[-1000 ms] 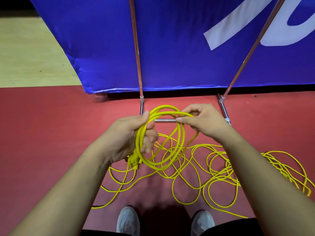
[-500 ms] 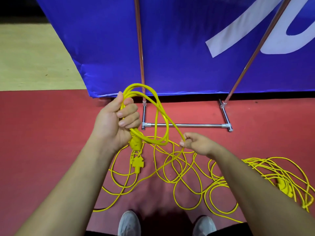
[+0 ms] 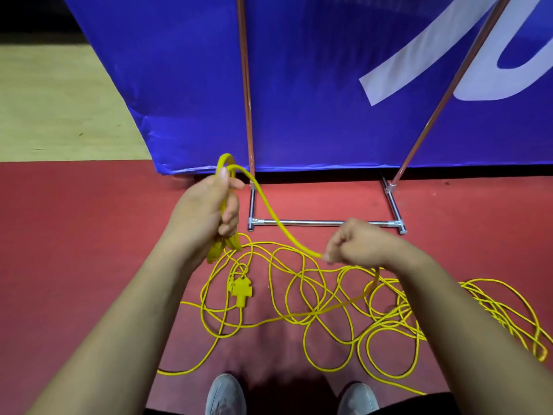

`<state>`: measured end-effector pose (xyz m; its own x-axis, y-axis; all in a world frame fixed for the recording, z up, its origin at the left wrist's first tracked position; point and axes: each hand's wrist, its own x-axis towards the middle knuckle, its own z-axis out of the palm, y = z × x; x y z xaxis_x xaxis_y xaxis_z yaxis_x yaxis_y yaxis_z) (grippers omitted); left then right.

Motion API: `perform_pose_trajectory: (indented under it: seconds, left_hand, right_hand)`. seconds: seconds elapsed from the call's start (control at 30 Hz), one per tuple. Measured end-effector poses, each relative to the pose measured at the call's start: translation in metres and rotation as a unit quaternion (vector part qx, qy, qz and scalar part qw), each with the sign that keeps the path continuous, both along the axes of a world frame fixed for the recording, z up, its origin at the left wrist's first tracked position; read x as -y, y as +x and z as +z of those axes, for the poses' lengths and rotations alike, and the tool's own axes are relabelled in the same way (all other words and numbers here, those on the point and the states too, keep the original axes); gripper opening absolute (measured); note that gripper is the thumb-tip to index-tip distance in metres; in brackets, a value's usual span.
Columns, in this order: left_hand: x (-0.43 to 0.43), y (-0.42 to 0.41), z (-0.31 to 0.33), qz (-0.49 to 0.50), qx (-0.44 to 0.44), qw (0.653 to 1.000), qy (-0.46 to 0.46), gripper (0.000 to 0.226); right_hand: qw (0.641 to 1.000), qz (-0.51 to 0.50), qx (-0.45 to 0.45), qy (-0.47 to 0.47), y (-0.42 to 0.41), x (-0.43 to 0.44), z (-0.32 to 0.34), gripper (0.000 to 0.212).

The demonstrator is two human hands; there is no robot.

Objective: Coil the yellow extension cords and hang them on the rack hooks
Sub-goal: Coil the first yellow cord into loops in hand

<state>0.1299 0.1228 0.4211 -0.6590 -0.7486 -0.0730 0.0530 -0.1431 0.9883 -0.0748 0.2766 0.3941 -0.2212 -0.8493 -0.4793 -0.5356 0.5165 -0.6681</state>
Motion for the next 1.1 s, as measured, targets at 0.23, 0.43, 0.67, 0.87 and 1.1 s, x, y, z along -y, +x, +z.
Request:
perform_pose_trajectory:
  seconds: [0.23,0.43,0.67,0.87,1.1]
  left_hand:
    - [-0.041,-0.014,-0.003,-0.194,0.11,0.974,0.048,0.027]
    - [-0.029,-0.015,0.002,-0.146,-0.032,0.973,0.175,0.033]
    - [-0.015,-0.011,-0.002,-0.117,0.022,0.985,0.122,0.031]
    - [-0.029,-0.008,-0.005,-0.167,0.151,0.965,0.133,0.03]
    - [-0.038,-0.009,-0.005,-0.204,0.129,0.96,0.14,0.035]
  right_hand:
    - [0.945,0.054,0.3,-0.118,0.016,-0.002,0.031,0.017]
    - [0.945,-0.06,0.246,-0.206,-0.005,0.001,0.001,0.018]
    - [0.925,-0.177,0.273,-0.196,-0.02,-0.002,-0.03,0.005]
    - [0.923,-0.189,0.217,-0.255,-0.014,0.003,-0.001,0.01]
    - [0.964,-0.001,0.053,-0.26,0.041,0.009,0.036,0.014]
